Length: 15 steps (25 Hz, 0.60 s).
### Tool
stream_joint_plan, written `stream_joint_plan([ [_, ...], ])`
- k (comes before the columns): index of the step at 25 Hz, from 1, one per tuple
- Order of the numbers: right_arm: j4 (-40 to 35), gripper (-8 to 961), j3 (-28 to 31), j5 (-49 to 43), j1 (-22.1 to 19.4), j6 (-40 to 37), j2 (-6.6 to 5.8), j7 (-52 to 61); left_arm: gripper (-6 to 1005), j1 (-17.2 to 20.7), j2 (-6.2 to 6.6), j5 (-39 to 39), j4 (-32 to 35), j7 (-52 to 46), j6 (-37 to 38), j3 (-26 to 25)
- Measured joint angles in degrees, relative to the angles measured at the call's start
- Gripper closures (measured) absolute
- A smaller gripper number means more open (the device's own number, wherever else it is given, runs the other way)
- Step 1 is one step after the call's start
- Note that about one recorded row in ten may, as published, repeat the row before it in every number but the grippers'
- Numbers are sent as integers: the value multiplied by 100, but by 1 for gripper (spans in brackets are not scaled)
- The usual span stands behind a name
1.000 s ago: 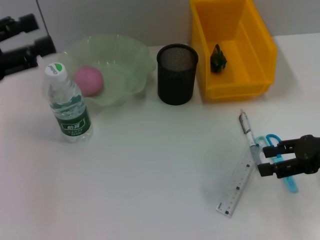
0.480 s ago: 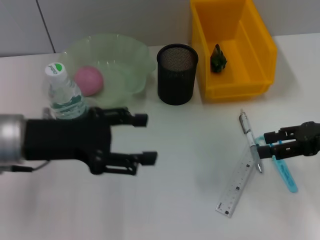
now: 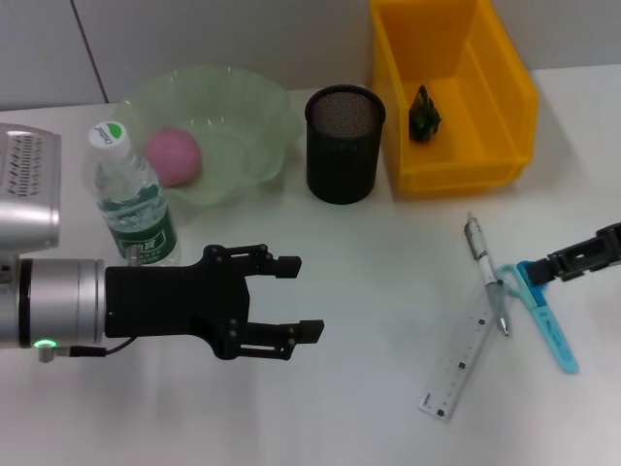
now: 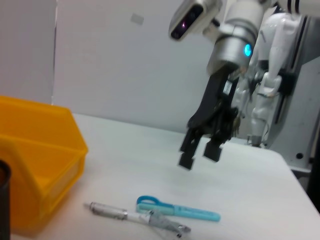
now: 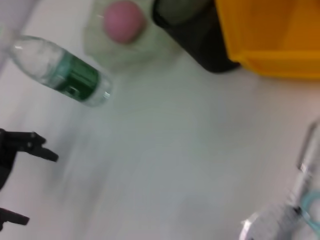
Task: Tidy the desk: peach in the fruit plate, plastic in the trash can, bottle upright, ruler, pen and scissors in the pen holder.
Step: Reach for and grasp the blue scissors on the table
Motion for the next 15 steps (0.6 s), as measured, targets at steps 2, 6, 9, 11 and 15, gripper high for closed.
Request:
stream_joint_plan([
  [2,-174,124,-31,-408,190,-230,-14,380,185,-5,-1,0,1,1,-69,45],
  [6,-381,124,-789,-1405,654,-471,43,1139,185,-29,22,25,-5,3,-179,48],
  [9,-384,124,-1017,-1616,760,-474,83,1272,185,-30,32,28,-8,-16,-214,45],
  [11,-384,124,-1237,-1919,878,-447,152,1352,185,-30,39,33,-9,-39,-228,37],
  [15,-395,125,-1388,-2745,1125,-160,444,1376,184,-31,43,41,-13,-50,-273,27],
])
